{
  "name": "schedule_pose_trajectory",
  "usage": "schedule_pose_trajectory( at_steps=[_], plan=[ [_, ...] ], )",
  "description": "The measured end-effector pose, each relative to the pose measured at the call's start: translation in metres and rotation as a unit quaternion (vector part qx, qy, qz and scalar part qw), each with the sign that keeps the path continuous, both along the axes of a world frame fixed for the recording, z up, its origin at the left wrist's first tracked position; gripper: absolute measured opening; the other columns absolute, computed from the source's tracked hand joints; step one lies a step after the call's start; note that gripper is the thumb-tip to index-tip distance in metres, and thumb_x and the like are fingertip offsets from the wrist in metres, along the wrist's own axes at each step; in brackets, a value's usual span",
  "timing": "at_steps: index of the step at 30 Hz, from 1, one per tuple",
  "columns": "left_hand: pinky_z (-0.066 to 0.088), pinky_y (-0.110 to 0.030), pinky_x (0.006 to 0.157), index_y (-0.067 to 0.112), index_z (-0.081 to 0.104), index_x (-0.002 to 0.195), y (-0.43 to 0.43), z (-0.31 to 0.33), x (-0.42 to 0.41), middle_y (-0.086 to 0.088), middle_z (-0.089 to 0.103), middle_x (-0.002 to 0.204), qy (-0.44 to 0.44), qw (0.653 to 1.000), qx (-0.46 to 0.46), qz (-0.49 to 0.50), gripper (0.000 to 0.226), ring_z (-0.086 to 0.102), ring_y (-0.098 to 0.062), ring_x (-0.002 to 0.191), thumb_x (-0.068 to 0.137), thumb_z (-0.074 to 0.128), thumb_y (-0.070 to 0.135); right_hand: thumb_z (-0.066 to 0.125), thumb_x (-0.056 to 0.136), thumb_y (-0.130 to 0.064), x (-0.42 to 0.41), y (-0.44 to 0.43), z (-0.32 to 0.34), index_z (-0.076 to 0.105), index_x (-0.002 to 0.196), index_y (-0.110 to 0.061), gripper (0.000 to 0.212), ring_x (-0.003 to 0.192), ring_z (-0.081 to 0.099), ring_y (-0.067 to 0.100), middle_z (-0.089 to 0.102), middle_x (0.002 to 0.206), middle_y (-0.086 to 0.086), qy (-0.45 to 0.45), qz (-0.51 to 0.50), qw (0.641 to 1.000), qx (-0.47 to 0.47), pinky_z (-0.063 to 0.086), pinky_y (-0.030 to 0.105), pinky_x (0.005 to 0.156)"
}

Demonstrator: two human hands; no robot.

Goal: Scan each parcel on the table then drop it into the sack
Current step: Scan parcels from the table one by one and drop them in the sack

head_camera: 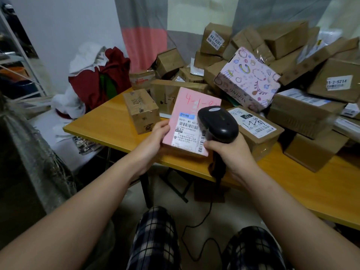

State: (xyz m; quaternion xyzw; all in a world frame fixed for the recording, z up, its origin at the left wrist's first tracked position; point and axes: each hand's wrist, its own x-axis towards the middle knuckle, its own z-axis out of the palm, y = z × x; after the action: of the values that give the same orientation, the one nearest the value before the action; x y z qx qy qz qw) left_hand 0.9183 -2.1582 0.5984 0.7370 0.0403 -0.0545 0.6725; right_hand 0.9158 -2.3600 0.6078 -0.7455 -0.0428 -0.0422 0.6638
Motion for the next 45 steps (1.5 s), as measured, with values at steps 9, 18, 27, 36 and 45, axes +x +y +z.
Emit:
schedule_pose_trajectory(
  at_steps=[9,18,27,36,45],
  plan=[
    [0.051,-0.022,0.083,0.046,0.008,0.145,0.017,-0.022,-0.004,0.006,0.045,0.128,-0.116,0.991,0.061,-0.009,0.105,0.058,-0.010,0.113,0.071,0.078,0.023,0.080,0.076,-0.023,-0.016,0.003,-0.008,0.063,0.115,-0.021,0.042,0.090,0.060,-0.007,0.067,0.101,-0.012,-0.085,-0.025,0.996,-0.029,0.045,0.007,0.072],
    [0.054,-0.025,0.086,0.047,0.007,0.147,0.017,-0.035,-0.003,-0.004,0.044,0.133,-0.150,0.987,0.062,0.014,0.110,0.060,-0.009,0.112,0.067,0.080,0.026,0.078,0.077,-0.025,-0.059,-0.002,-0.051,0.068,0.091,-0.016,0.019,0.067,0.063,0.012,0.063,0.064,-0.011,-0.052,-0.016,0.998,-0.033,0.052,0.033,0.066],
    [0.049,-0.021,0.084,0.046,0.005,0.148,0.017,-0.038,-0.003,-0.009,0.041,0.138,-0.155,0.984,0.087,0.018,0.107,0.059,-0.009,0.112,0.073,0.079,0.025,0.075,0.080,-0.022,-0.078,-0.016,-0.048,0.067,0.089,-0.006,0.019,0.048,0.060,0.016,0.060,0.052,0.001,-0.074,0.007,0.997,-0.032,0.049,0.031,0.049],
    [0.044,-0.027,0.091,0.043,0.003,0.150,0.015,-0.036,-0.005,-0.011,0.038,0.144,-0.155,0.983,0.099,0.015,0.104,0.053,-0.013,0.118,0.079,0.076,0.020,0.074,0.082,-0.021,-0.081,-0.020,-0.041,0.064,0.079,-0.015,0.012,0.047,0.060,0.017,0.059,0.050,0.001,-0.058,0.019,0.997,-0.049,0.051,0.031,0.048],
    [0.048,-0.032,0.096,0.044,0.003,0.149,0.018,-0.038,-0.003,-0.012,0.039,0.142,-0.169,0.981,0.093,0.012,0.106,0.058,-0.009,0.113,0.077,0.077,0.022,0.073,0.082,-0.022,-0.083,-0.015,-0.043,0.065,0.087,-0.008,0.017,0.049,0.060,0.020,0.059,0.055,0.004,-0.062,0.015,0.997,-0.047,0.052,0.037,0.050]
  ],
)
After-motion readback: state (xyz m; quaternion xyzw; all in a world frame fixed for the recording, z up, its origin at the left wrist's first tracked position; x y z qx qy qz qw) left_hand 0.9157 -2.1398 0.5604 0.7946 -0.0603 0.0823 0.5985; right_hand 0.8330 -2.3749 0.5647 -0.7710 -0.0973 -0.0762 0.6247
